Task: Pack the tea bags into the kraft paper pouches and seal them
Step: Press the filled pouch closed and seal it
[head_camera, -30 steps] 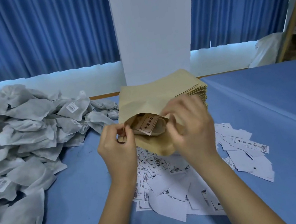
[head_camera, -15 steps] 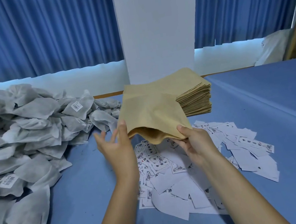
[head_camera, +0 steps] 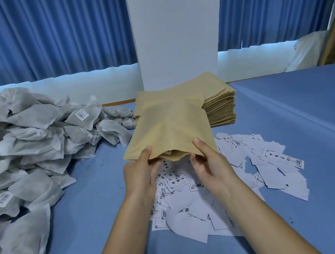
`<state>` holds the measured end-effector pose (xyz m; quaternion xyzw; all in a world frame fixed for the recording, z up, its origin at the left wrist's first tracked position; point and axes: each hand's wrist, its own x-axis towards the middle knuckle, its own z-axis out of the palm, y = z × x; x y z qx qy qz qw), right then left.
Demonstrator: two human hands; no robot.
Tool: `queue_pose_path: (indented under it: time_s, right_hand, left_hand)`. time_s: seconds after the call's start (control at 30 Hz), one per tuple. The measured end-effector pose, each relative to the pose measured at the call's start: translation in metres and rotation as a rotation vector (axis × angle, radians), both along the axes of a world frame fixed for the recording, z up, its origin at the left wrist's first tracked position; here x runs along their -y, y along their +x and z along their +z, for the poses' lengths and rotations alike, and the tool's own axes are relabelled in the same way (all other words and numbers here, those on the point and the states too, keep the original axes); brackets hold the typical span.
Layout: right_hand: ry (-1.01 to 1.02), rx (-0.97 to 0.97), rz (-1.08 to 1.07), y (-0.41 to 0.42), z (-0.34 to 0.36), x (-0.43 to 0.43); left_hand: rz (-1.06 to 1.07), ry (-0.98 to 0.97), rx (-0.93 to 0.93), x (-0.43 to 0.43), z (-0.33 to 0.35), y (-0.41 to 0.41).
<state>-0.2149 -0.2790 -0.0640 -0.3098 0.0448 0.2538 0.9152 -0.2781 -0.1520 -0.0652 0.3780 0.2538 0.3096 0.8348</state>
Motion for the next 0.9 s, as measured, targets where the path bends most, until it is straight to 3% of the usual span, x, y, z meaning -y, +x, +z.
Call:
queue_pose_path:
  time_s: [0.2, 0.33, 0.53, 0.67, 0.9]
  right_hand:
    - [0.085, -0.036, 0.0, 0.003, 0.005, -0.001]
    - [0.11, -0.075, 0.012, 0.003, 0.006, 0.002]
    - [0.038, -0.053, -0.051, -0.012, -0.002, -0.013]
    - [-0.137, 0.096, -0.019, -0.022, -0.009, -0.025]
    - [-0.473, 0.271, -0.01, -0.016, -0.012, -0.024]
  left_hand:
    - [-0.212, 0.304, 0.051, 0.018, 0.005, 0.001]
    - [-0.194, 0.338, 0.059, 0.023, 0.002, 0.003]
    - [0.027, 0.091, -0.086, 0.016, -0.004, 0.016]
    - [0.164, 0.064, -0.218, 0.02, -0.015, 0.027]
    - [0.029, -0.134, -0.107, 0.02, -0.019, 0.029]
